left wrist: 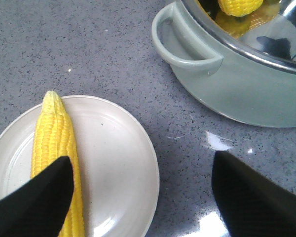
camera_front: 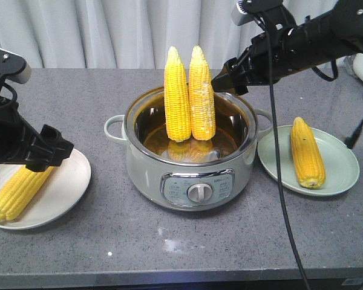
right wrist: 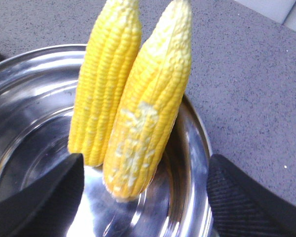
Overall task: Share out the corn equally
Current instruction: 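Reach the right gripper into the pot and grasp a corn cob, then lift the cob out of the pot with the right gripper and hold it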
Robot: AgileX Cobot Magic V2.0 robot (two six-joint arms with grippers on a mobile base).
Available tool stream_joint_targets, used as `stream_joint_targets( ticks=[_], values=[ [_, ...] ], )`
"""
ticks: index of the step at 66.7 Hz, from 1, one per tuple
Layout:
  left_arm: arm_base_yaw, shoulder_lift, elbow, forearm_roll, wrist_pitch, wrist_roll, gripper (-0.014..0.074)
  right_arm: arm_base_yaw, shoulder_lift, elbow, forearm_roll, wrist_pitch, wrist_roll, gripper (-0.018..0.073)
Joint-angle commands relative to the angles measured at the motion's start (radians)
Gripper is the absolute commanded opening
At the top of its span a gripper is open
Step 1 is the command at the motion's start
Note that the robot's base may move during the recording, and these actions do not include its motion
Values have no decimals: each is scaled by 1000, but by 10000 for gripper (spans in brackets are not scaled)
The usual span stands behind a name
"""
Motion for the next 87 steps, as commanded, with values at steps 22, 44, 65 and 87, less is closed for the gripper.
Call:
stream_joint_targets(
  ticks=[22, 44, 65, 87],
  values=[
    [-5, -26, -22, -12, -46, 1, 559, 0, 132, -226, 84, -18, -26, 486],
    [-5, -26, -22, -12, -46, 1, 559, 39, 255, -351, 89, -61, -17, 461],
    [-5, -26, -22, -12, -46, 1, 559, 41, 280, -366, 86, -70, -4, 237],
    [-5, -26, -22, -12, -46, 1, 559, 32, 198, -366, 48, -15, 6, 222]
  ],
)
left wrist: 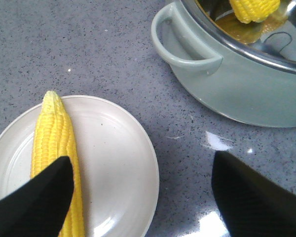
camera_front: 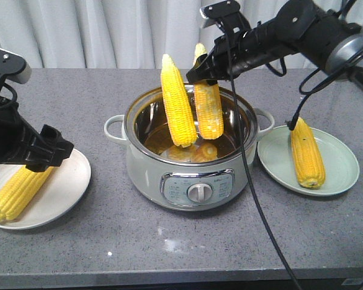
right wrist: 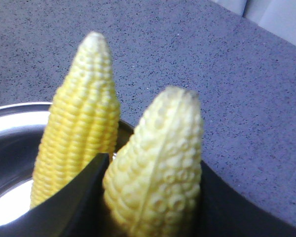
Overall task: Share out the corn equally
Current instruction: 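Lift the cob out of the pot with the right gripper and hold it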
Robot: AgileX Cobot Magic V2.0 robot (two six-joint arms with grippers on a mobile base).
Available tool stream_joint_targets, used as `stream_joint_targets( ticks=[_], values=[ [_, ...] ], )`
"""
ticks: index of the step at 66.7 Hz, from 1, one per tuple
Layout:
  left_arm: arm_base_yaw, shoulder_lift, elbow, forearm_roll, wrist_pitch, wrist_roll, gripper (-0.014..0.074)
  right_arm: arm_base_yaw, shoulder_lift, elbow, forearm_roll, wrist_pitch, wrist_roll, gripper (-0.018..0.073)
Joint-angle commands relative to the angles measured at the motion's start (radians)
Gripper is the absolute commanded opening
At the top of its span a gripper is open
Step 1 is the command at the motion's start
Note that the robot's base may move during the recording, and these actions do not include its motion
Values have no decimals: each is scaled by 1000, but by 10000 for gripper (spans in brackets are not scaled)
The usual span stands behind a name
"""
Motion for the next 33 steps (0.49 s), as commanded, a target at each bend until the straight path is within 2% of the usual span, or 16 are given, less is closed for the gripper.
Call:
stream_joint_targets(
  ticks=[1, 20, 33],
  values=[
    [-5, -26, -22, -12, -47, 1, 559, -14, -103, -33, 13, -31, 12, 222],
    [-5, -26, -22, -12, -47, 1, 559, -15, -209, -11, 32, 26, 40, 222],
    [-5, -26, -22, -12, -47, 1, 559, -15, -372, 241, 72, -49, 11, 222]
  ],
)
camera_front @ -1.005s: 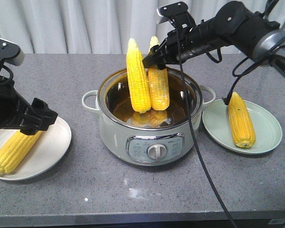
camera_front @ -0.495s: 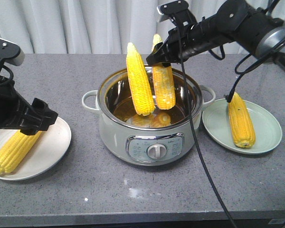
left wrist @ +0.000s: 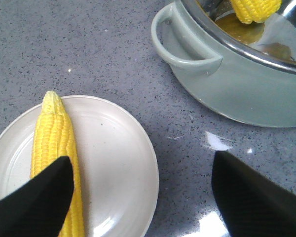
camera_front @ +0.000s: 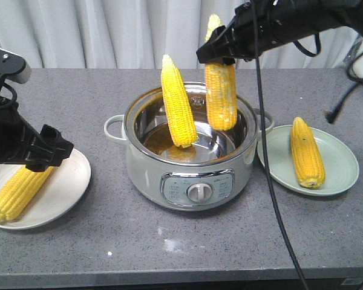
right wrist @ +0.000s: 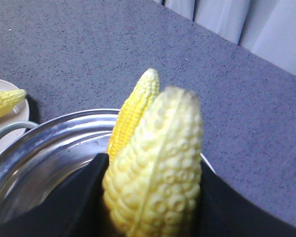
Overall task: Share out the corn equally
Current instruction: 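Lift the cob out of the pot with the right gripper and hold it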
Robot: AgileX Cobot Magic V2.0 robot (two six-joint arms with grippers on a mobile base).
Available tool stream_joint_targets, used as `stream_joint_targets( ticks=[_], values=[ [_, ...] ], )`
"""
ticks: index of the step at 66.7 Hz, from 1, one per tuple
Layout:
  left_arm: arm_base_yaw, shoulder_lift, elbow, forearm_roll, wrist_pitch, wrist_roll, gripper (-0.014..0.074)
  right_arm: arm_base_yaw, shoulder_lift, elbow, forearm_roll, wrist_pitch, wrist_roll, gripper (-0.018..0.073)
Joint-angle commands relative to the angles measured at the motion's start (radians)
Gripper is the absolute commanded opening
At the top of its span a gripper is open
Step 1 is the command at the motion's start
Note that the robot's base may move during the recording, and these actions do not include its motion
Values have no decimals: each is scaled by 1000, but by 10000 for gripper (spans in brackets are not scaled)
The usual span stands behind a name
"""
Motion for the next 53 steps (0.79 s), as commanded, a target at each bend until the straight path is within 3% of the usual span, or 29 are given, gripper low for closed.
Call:
stream_joint_targets(
  ticks=[1, 29, 53],
  values=[
    [-5, -26, -22, -12, -47, 1, 559, -6, -139, 103, 53, -93, -25, 222],
    [-5, -26, -22, -12, -47, 1, 559, -6, -518, 538, 59, -221, -25, 222],
    [-5, -26, -22, -12, -47, 1, 559, -6, -750, 784, 59, -245, -16, 222]
  ],
)
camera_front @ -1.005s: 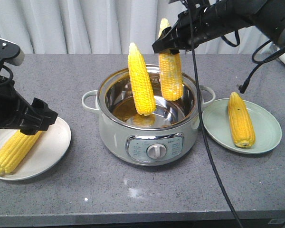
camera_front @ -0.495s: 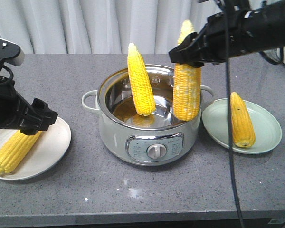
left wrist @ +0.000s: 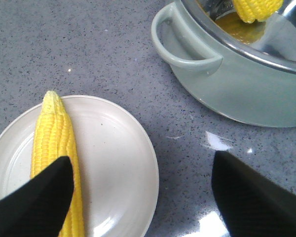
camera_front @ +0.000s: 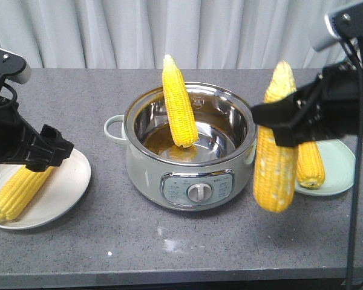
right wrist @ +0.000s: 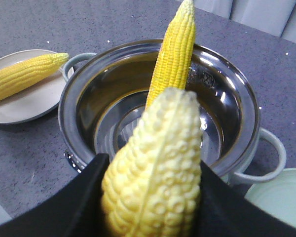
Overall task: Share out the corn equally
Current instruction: 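Lift the cob out of the pot with the right gripper and hold it, then reach the left gripper into the pot toward the last cob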
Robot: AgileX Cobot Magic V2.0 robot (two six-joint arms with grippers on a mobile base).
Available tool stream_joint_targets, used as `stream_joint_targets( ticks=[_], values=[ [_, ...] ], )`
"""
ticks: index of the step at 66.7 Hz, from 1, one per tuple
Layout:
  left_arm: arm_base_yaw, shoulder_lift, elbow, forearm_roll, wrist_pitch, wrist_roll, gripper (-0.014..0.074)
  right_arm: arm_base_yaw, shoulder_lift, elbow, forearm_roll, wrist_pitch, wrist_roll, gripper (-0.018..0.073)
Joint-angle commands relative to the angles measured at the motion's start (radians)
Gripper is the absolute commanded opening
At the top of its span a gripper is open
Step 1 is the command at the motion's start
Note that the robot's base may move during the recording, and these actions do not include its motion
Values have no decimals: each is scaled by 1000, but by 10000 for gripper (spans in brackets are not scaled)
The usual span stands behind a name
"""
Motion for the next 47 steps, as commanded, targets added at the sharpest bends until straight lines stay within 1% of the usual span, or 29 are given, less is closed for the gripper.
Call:
stream_joint_targets(
  ticks=[1, 22, 40, 47],
  values=[
    [-5, -26, -22, -12, -47, 1, 559, -6, -75, 28, 28, -63, -2, 222],
    [-5, -26, -22, -13, -47, 0, 559, -6, -228, 167, 28, -63, -3, 222],
    [-5, -26, -22, -15, -71, -2, 559, -6, -261, 182, 25, -43, -7, 222],
    [-5, -25, -22, -63, -98, -2, 559, -6, -261, 182, 27, -43, -7, 222]
  ],
)
